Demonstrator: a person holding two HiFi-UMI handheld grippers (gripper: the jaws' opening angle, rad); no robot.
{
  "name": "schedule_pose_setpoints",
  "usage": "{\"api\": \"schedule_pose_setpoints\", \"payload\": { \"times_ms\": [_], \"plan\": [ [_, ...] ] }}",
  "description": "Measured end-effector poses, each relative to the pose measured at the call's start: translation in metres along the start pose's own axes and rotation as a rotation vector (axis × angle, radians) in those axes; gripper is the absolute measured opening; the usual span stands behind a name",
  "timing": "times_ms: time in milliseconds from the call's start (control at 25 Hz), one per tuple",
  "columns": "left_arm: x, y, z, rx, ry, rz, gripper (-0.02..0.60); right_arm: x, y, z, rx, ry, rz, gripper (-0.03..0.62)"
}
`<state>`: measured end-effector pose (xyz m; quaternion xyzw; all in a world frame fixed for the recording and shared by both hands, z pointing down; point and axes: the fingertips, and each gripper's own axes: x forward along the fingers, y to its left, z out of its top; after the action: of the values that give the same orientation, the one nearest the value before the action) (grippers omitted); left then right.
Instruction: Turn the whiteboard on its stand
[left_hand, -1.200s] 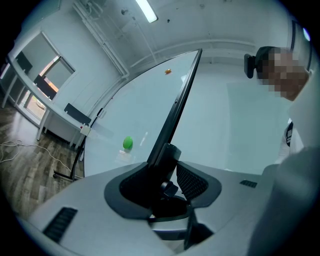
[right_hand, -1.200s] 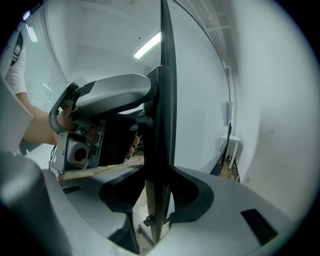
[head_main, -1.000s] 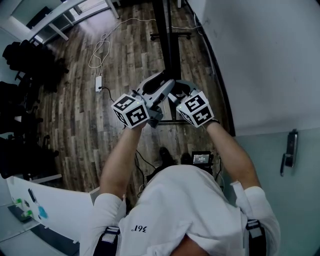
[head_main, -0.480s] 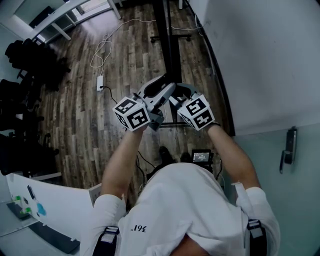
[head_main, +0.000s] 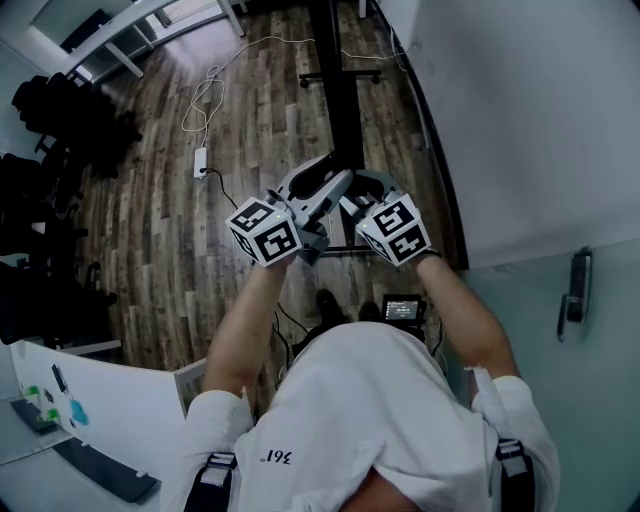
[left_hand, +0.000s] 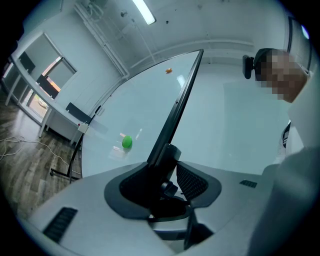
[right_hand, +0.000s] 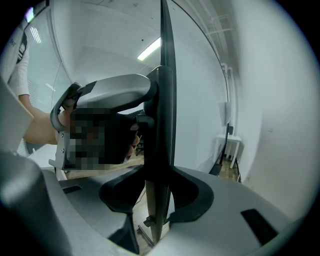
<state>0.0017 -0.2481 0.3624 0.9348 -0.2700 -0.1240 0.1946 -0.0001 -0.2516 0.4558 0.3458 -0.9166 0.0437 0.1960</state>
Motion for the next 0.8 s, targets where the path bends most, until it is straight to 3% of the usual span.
{"api": "schedule_pose_setpoints", "payload": {
  "times_ms": [800],
  "plan": [
    [-0.009, -0.028, -0.010, -0.004, -0.012, 0.012, 0.178, -0.026, 0.016, -0.007, -0.001, -0.015, 0.018, 0.170]
  ]
}}
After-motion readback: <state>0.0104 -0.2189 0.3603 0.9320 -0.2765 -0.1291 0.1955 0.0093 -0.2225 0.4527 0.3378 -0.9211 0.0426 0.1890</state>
